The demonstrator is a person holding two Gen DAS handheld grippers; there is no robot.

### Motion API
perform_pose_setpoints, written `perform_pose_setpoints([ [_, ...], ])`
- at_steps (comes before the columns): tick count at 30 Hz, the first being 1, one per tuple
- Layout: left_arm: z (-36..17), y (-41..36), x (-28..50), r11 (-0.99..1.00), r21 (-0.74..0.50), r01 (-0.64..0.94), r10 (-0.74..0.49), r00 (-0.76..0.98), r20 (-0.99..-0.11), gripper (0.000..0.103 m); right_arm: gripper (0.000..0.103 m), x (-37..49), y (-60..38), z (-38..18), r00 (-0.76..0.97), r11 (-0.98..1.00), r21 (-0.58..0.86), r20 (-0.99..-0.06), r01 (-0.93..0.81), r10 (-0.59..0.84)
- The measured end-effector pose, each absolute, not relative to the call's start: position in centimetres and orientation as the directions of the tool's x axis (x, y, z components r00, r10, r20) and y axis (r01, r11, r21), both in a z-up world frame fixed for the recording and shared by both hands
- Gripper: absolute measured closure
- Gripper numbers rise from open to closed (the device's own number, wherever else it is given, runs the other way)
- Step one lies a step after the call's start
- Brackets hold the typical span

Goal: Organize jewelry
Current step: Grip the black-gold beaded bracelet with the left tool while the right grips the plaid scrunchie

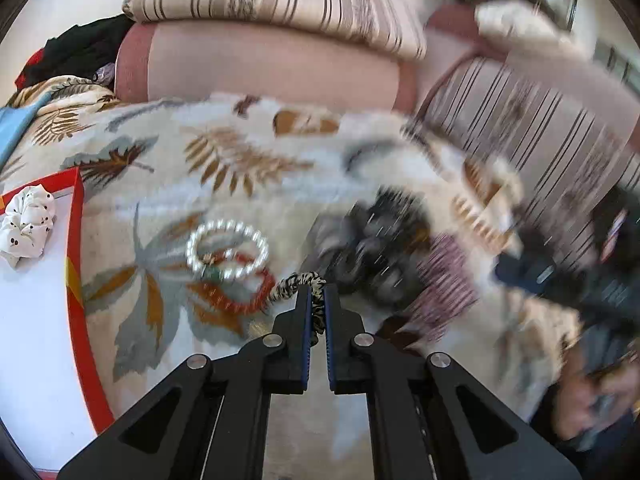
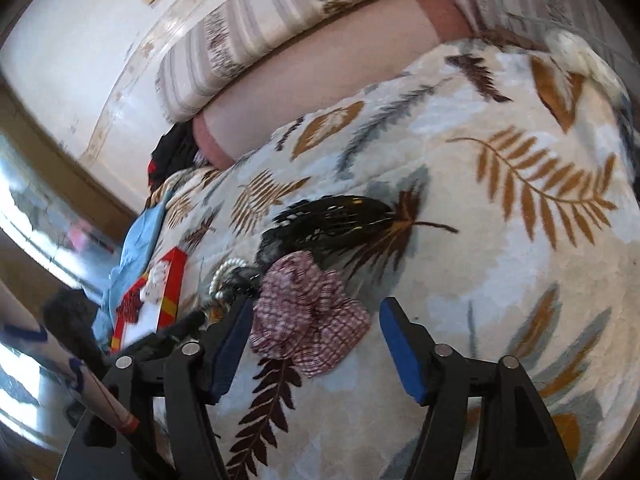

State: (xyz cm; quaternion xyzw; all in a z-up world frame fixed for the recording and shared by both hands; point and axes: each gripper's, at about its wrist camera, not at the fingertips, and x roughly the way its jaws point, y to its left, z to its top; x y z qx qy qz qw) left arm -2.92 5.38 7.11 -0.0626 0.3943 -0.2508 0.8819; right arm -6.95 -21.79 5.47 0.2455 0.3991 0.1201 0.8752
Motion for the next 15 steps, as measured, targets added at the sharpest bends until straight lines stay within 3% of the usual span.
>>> perform_pose_setpoints([
  [4, 8.8, 6.2, -3.4, 0.841, -0.355, 0.409, -0.540, 0.594, -0.596, 0.097, 0.029, -6.7, -19.1, 5.7, 0.653, 0.899, 0.429, -0.658, -0.085, 0.375],
  [9, 9.2, 6.8, -3.2, 0.831, -0.381, 0.405, -0.557, 0.596, -0.579, 0.097, 0.031, -5.2, -16.5, 4.3, 0.633, 0.948, 0.303, -0.716, -0.097, 0.293],
  [10, 9.2, 7.0, -3.1, 0.832, -0.383, 0.402, -0.555, 0.598, -0.578, 0.097, 0.037, -5.0, -16.4, 3.9, 0.624, 0.951, 0.296, -0.726, -0.092, 0.287],
  [11, 9.2, 7.2, -3.2, 0.831, -0.385, 0.402, -0.557, 0.598, -0.577, 0.097, 0.068, -4.7, -16.5, 3.4, 0.615, 0.950, 0.299, -0.734, -0.090, 0.289],
  [12, 9.2, 7.3, -3.2, 0.829, -0.389, 0.402, -0.559, 0.597, -0.575, 0.097, 0.088, -4.6, -16.6, 3.1, 0.606, 0.950, 0.302, -0.741, -0.083, 0.289],
  [15, 9.2, 7.5, -3.4, 0.829, -0.388, 0.402, -0.559, 0.600, -0.573, 0.097, 0.090, -4.8, -18.1, 3.1, 0.627, 0.937, 0.347, -0.720, -0.047, 0.298],
])
